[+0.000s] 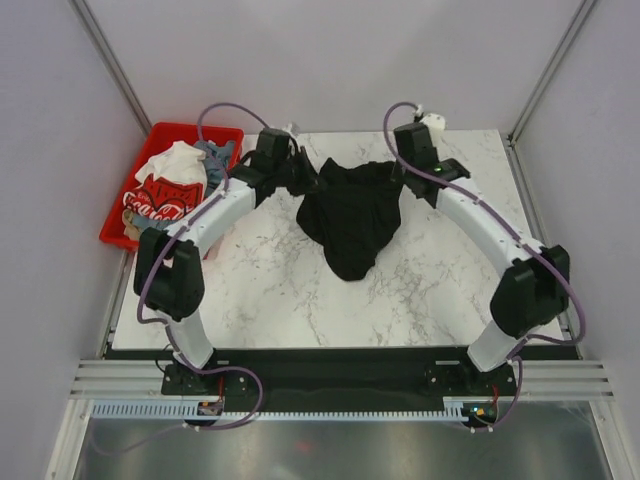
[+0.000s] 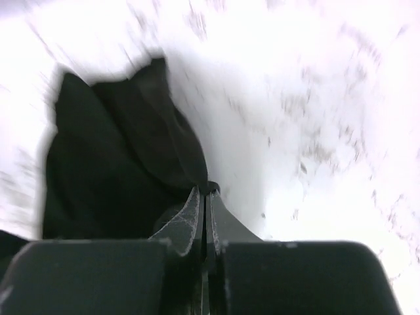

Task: Fold and stack the t-shirts
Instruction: Flatten the tshirt out

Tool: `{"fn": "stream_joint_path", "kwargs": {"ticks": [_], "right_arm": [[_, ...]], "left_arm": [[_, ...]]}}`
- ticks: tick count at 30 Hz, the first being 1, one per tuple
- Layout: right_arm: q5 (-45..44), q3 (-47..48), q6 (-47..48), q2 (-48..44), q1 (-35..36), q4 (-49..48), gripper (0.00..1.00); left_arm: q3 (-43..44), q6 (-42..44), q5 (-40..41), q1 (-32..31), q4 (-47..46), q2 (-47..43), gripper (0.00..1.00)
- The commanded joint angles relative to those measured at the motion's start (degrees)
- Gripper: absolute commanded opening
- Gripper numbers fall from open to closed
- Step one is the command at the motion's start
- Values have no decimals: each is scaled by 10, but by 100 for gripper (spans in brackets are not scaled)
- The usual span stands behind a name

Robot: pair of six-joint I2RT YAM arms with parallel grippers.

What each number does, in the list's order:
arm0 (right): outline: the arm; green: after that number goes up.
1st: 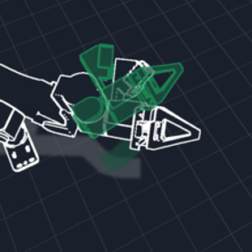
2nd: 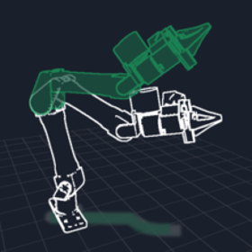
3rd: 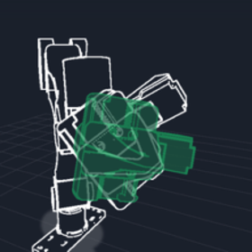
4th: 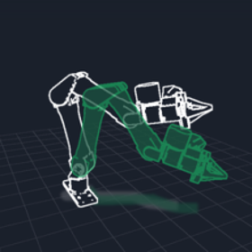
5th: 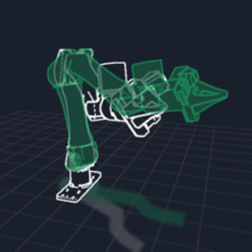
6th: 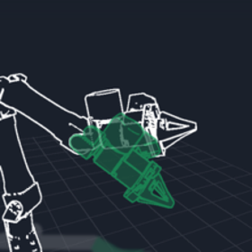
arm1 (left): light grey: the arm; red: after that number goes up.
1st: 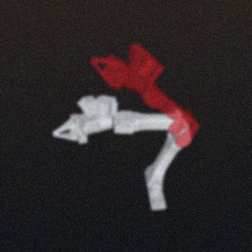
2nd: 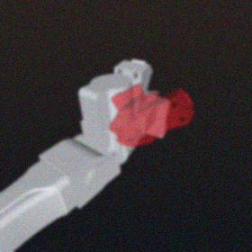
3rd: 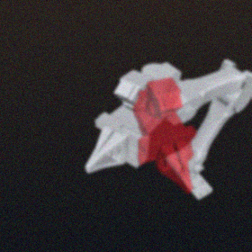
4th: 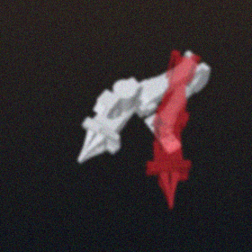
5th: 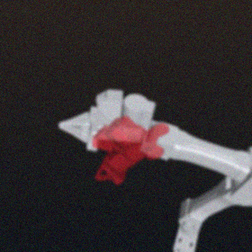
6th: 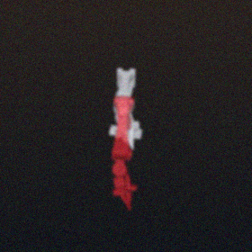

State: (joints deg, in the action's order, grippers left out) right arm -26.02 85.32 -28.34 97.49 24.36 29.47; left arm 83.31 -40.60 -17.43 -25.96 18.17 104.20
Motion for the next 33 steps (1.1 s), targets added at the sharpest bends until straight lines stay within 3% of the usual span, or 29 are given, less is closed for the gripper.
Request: {"fn": "stream_joint_path", "kwargs": {"ticks": [1, 5, 13, 14, 15, 17, 20, 24, 25, 26, 29, 33], "right_arm": [[-24, 59, -39, -101, -10, 30, 0], [7, -13, -86, -191, -10, 16, 0], [126, -470, -242, -442, -10, -77, 0], [136, -518, -251, -467, -9, -82, 12], [135, -533, -254, -474, -9, -82, 18], [125, -540, -245, -479, -10, -70, 33], [77, -496, -222, -451, -10, -39, 44], [9, -382, -187, -356, -17, 5, 49], [-7, -368, -184, -336, -22, 6, 50], [-9, -343, -182, -296, -40, -1, 50], [26, -297, -151, -207, -76, -38, 48], [61, -244, -132, -100, -101, -49, 47]], "left_arm": [[77, 28, 21, -5, 39, -87, 2], [21, 26, 31, -16, 45, -175, 2], [-338, -20, 49, -106, 31, -398, 2], [-395, -32, 45, -121, 25, -412, 2], [-419, -38, 45, -146, 26, -421, 2], [-466, -60, 47, -161, 25, -453, 2], [-530, -60, 47, -169, 25, -500, 2], [-554, -86, 50, -168, 14, -537, 5], [-555, -86, 45, -169, 14, -539, 10], [-560, -88, 45, -168, 15, -543, 23], [-564, -94, 50, -169, 13, -539, 40], [-557, -83, 54, -169, 14, -518, 51]]}}
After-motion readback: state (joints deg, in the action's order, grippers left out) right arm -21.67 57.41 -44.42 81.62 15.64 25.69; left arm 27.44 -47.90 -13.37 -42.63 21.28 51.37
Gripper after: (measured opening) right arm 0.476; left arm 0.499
